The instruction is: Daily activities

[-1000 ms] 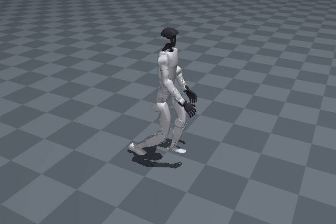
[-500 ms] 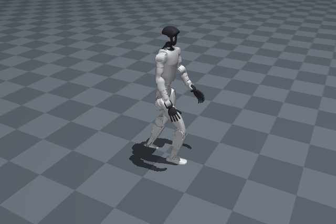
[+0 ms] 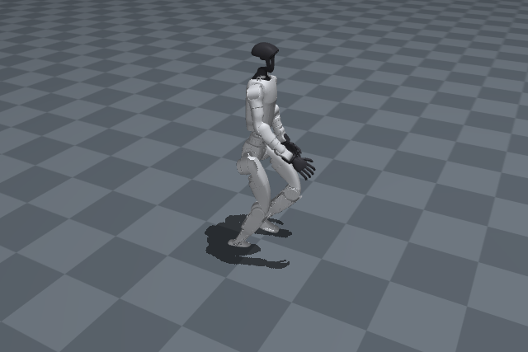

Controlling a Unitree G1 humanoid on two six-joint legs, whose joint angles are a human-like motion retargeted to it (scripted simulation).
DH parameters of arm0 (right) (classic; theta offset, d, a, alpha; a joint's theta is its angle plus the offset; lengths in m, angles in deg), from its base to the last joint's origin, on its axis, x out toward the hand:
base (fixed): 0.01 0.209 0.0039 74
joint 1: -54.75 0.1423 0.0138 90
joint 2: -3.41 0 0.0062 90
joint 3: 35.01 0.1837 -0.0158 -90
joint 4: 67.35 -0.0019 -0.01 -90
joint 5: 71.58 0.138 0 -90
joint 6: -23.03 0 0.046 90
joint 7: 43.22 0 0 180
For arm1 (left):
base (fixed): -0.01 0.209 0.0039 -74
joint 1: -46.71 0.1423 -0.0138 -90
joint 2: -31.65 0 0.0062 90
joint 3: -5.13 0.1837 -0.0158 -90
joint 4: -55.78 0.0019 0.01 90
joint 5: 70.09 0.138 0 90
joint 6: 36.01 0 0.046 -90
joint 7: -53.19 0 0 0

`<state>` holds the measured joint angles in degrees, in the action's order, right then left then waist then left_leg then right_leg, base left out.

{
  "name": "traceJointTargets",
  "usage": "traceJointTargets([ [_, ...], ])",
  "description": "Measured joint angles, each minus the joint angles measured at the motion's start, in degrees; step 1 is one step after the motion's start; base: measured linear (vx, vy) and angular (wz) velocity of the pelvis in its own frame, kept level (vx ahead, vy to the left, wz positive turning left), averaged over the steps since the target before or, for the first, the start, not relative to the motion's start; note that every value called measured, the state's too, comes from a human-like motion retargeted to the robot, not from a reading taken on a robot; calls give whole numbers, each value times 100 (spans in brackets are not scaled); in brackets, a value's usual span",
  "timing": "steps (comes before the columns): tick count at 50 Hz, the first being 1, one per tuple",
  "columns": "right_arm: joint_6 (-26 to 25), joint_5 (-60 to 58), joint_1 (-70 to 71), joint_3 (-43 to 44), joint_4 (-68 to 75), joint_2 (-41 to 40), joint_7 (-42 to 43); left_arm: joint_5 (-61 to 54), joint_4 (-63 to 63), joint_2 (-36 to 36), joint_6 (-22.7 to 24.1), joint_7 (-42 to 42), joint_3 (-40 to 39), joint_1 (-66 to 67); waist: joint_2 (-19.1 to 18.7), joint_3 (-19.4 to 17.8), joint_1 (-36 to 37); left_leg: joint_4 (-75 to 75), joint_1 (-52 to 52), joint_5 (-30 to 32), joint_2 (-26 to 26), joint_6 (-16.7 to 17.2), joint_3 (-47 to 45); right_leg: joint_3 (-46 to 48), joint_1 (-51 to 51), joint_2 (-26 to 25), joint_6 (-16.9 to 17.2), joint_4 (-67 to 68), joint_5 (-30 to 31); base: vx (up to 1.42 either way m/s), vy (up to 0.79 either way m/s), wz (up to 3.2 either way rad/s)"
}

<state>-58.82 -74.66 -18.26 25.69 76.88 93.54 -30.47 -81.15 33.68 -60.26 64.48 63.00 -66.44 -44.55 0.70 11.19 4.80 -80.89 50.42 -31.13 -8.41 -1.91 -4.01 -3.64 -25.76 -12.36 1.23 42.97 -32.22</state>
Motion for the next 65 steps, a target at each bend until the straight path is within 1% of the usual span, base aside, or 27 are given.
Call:
traceJointTargets([
  [6, 63, -151, 221, -89, -245, -128, -185, -174, 91, -22, 46, 15, -171, 130, 518, 151, -228, 3674, 11, 302, 1309, 83, -128, -154, 561, 865, 138, 177, -448, 0, 3, 33],
  [10, 13, -244, -12, -167, -66, -255, -402, -187, 140, -84, 34, 54, -220, 221, 779, 241, -351, 3742, -72, 471, 1838, -81, -229, -235, 647, 1264, 323, 1255, -707, -1, 4, 27],
  [12, -32, -237, -223, -175, 172, -327, -583, -180, 172, -82, 7, 59, -223, 223, 1036, 264, -458, 3665, -307, 561, 2200, -237, -324, -317, 727, 1584, 617, 1912, -430, 4, 4, 40],
  [13, -42, -201, -318, -158, 331, -377, -715, -187, 180, -42, -12, 44, -219, 190, 1287, 216, -541, 3946, -646, 664, 2518, -334, -389, -399, 790, 1876, 847, 2298, -136, 4, 4, 49],
  [15, -77, -119, -529, -149, 590, -428, -941, -220, 147, -18, -33, 36, -214, 124, 1580, 172, -698, 4208, -1082, 669, 2950, -487, -417, -497, 628, 2220, 1295, 3234, 800, 1, 1, 34],
  [16, -92, -77, -605, -140, 691, -434, -1032, -236, 109, 3, -37, 32, -213, 67, 1630, 170, -762, 4352, -1285, 614, 3029, -529, -383, -462, 400, 2272, 1344, 3693, 1299, 0, 0, 0],
  [17, -106, -49, -692, -133, 780, -439, -1105, -249, 68, 17, -35, 35, -204, 21, 1670, 166, -837, 4410, -1454, 520, 3101, -571, -359, -429, 179, 2341, 1377, 4141, 1683, 0, 0, 0],
  [20, -109, -10, -839, -49, 957, -357, -1232, -301, -66, 80, -43, 61, -164, -255, 1587, 119, -1000, 4999, -2196, 321, 3177, -676, -173, -460, -671, 2517, 1313, 5099, 1946, 1, 7, -20],
  [22, -96, 35, -1010, 11, 1016, -312, -1190, -306, -153, 79, -36, 118, -122, -370, 1567, 90, -1173, 5027, -2546, 105, 3234, -692, -140, -453, -1176, 2740, 1085, 5418, 1477, 2, 8, -31],
  [23, -79, 88, -1011, 66, 1031, -247, -1172, -319, -190, 103, -57, 145, -130, -528, 1426, 51, -1156, 5554, -2988, 171, 3128, -680, -10, -379, -1488, 2674, 921, 5340, 1355, 3, 6, -42],
  [25, -74, 160, -1169, 151, 1078, -200, -1098, -304, -278, 83, -36, 206, -99, -641, 1432, 18, -1306, 5544, -3314, 26, 3195, -658, 18, -392, -1958, 2821, 783, 5138, 935, 2, 3, -24],
  [27, -92, 260, -1180, 285, 1108, -103, -1037, -283, -359, 94, -41, 261, -87, -938, 1108, -91, -1237, 6480, -4139, 195, 2902, -606, 262, -158, -2258, 2497, 692, 4305, 822, 7, 2, -43],
  [31, -162, 333, -1339, 473, 1232, -47, -935, -189, -556, 94, 70, 279, 25, -1256, 834, -188, -1186, 7463, -5207, 450, 2571, -491, 475, -140, -2472, 1907, 834, 2209, 720, 4, -1, -28],
  [33, -184, 313, -1446, 494, 1294, -38, -910, -107, -640, 73, 148, 260, 100, -1300, 863, -193, -1164, 7471, -5459, 472, 2564, -430, 488, -355, -2546, 1689, 941, 1457, 646, -1, -2, -9],
  [35, -189, 260, -1479, 553, 1351, -42, -907, 3, -696, 85, 223, 223, 188, -1364, 601, -159, -1033, 6896, -5418, 106, 2187, -334, 491, -229, -2239, 1310, 945, 483, 790, 4, -4, -24],
  [38, -179, 226, -1580, 492, 1395, -64, -887, 67, -685, -2, 255, 161, 260, -1177, 660, -195, -937, 5464, -5320, -190, 2142, -154, 466, -314, -2035, 1143, 898, 878, 898, 0, -7, -11],
  [40, -153, 225, -1587, 437, 1397, -102, -847, 76, -607, -51, 246, 105, 311, -955, 558, -255, -863, 3886, -5018, -352, 1874, 75, 391, -182, -1784, 929, 776, 1227, 939, -3, -8, -5],
  [42, -114, 227, -1513, 352, 1330, -134, -776, 90, -478, -94, 200, 22, 346, -693, 208, -271, -744, 2013, -4410, -88, 1254, 449, 352, 169, -1584, 518, 522, 1362, 875, -8, -7, -31],
  [43, -102, 221, -1421, 299, 1269, -119, -730, 105, -404, -126, 164, -38, 336, -589, -192, -177, -633, 1015, -3881, 161, 687, 684, 427, 472, -1534, 121, 326, 1115, 931, -9, -7, -61],
  [45, -73, 164, -1228, 214, 1110, -81, -615, 144, -267, -188, 77, -106, 352, -396, -481, -54, -416, -297, -3094, 770, 101, 826, 421, 634, -1410, -244, 46, 915, 793, -6, -5, -59],
  [47, -44, 109, -955, 144, 948, -48, -491, 169, -164, -187, 17, -147, 378, -276, -461, 7, -265, -1134, -2355, 853, -203, 580, 350, 566, -1190, -322, -93, 748, 574, -3, -5, -24],
  [50, -21, 60, -490, 86, 722, -28, -328, 155, -84, -131, -19, -152, 347, -131, -288, 35, -100, -1718, -1284, 469, -365, 101, 232, 341, -765, -293, -153, 463, 288, 0, 0, 0],
  [53, -11, 96, -86, 59, 475, -48, -205, 96, -79, -66, -4, -103, 219, 33, -93, -2, -2, -1314, -441, 136, -169, -148, 93, 126, -282, -163, -110, 270, 38, 0, 0, 0],
  [57, 45, 172, 270, 35, 145, -131, -169, -30, -52, -30, 70, -35, 8, 225, 114, -44, 14, 484, 124, -6, 371, -109, -92, -74, 381, 128, -19, 117, -236, 0, 0, 0],
  [61, 101, 67, 404, -29, -12, -250, -279, -158, 23, -46, 106, 28, -163, 278, 425, 67, -153, 3258, -29, 156, 1298, 20, -170, -149, 806, 753, 133, 173, -457, 0, 1, 5],
  [63, 93, 5, 319, -77, -2, -318, -365, -177, 49, -79, 107, 68, -202, 317, 521, 108, -228, 3710, -86, 203, 1608, -5, -175, -165, 853, 959, 209, 642, -595, 0, 0, 0],
  [65, 61, -54, 190, -102, 82, -381, -510, -178, 117, -55, 96, 105, -235, 292, 861, 119, -365, 4300, -551, 541, 2123, -130, -305, -292, 1039, 1428, 404, 1126, -722, 3, 5, 24],
])
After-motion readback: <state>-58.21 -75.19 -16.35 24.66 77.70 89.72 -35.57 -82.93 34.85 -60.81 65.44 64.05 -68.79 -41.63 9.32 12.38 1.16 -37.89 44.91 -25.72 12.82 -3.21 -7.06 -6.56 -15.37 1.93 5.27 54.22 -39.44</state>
